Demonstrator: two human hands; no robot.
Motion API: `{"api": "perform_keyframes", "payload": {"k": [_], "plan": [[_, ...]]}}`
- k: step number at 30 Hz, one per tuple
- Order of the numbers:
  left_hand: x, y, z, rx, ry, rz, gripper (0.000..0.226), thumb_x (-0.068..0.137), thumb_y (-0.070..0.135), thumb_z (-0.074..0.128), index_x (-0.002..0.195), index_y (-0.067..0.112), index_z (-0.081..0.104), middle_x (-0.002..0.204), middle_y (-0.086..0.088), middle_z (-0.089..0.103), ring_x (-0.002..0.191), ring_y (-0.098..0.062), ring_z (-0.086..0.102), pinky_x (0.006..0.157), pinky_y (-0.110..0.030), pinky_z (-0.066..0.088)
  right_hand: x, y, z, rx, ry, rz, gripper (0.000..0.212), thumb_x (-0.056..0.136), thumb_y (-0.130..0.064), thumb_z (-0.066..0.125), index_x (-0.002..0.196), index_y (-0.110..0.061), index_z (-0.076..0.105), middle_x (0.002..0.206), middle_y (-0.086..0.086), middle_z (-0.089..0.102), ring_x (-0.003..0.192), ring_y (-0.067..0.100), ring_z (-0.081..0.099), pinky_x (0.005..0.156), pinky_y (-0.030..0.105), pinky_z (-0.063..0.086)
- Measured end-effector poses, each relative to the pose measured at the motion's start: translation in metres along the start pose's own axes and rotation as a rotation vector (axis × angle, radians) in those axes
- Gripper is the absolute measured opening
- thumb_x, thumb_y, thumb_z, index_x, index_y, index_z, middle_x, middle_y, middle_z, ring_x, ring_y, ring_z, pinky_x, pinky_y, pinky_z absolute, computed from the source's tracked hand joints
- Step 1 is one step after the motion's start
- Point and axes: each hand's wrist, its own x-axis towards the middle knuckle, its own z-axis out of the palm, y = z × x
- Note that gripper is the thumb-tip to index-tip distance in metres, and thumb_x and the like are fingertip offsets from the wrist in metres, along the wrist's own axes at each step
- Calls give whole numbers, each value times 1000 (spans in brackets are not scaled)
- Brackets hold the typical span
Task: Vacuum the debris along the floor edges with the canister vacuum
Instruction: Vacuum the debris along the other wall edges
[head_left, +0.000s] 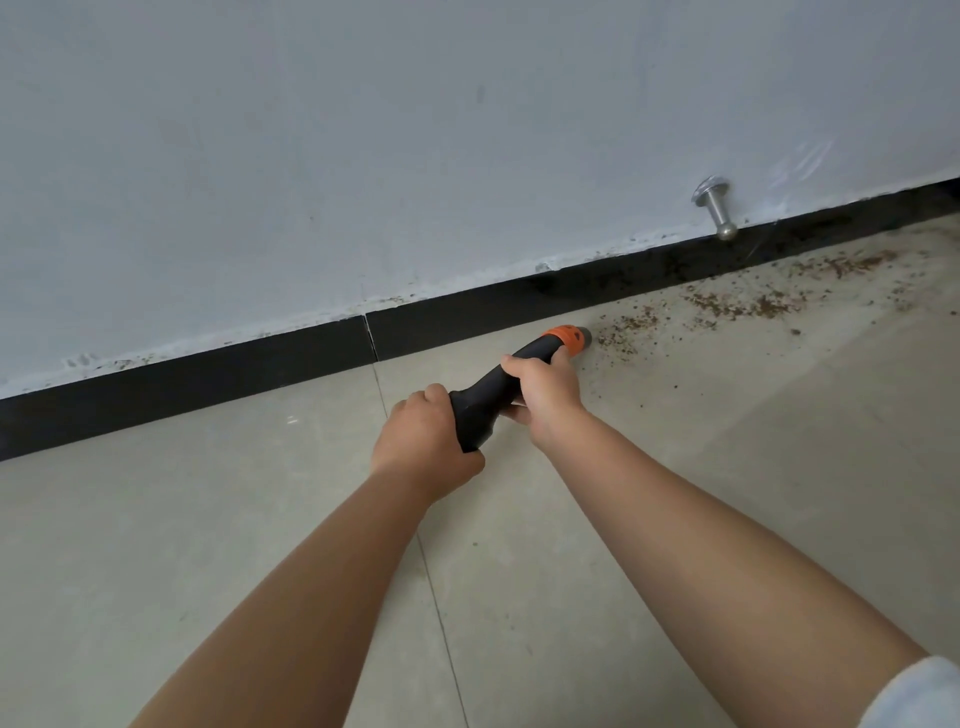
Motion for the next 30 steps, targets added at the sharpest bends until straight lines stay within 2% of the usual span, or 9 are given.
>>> {"api": "perform_keyframes", "payload": {"k": [5, 10, 15, 22, 27, 30], "plan": [[5, 10, 9, -15, -10, -2, 49, 77, 29, 64, 116, 10, 42, 110, -5, 50, 100, -20, 47, 72, -25, 38, 3, -5, -11, 5, 12, 9, 75, 88, -6, 60, 147, -21, 17, 138, 14, 43, 118, 36, 50, 89, 47, 52], [0, 0, 1, -36, 48, 15, 47, 77, 31, 65, 113, 10, 43, 106, -4, 50, 97, -20, 47, 71, -25, 37, -8, -6, -2, 13, 10, -12, 72, 88, -7, 60, 145, -21, 19, 136, 13, 45, 117, 35, 51, 92, 49, 50], [-20, -51, -26, -56, 93, -2, 44, 73, 31, 70, 106, 13, 47, 95, 2, 49, 84, -17, 45, 67, -26, 35, -42, 4, 37, -32, -46, -80, 82, 86, -9, 61, 148, -23, 8, 130, 12, 47, 113, 33, 54, 91, 47, 51], [-67, -132, -62, -46, 119, -127, 42, 70, 21, 72, 105, 13, 50, 93, 3, 49, 82, -18, 46, 67, -27, 34, -102, 37, 114, -163, -128, -10, 91, 90, -21, 58, 147, -24, -13, 138, 14, 42, 115, 32, 54, 95, 39, 48], [-90, -173, -74, -34, 128, -164, 45, 69, 19, 72, 108, 13, 50, 94, 3, 47, 82, -17, 45, 68, -26, 33, -126, 57, 150, -144, -164, 28, 90, 88, -21, 60, 148, -23, -8, 136, 15, 44, 114, 33, 55, 95, 41, 48], [-95, -186, -78, -5, 104, -156, 41, 69, 20, 71, 103, 14, 50, 93, 3, 48, 82, -17, 45, 65, -26, 33, -132, 68, 162, -109, -163, 81, 95, 86, -20, 63, 147, -24, -10, 134, 17, 45, 111, 35, 57, 92, 43, 51]]}}
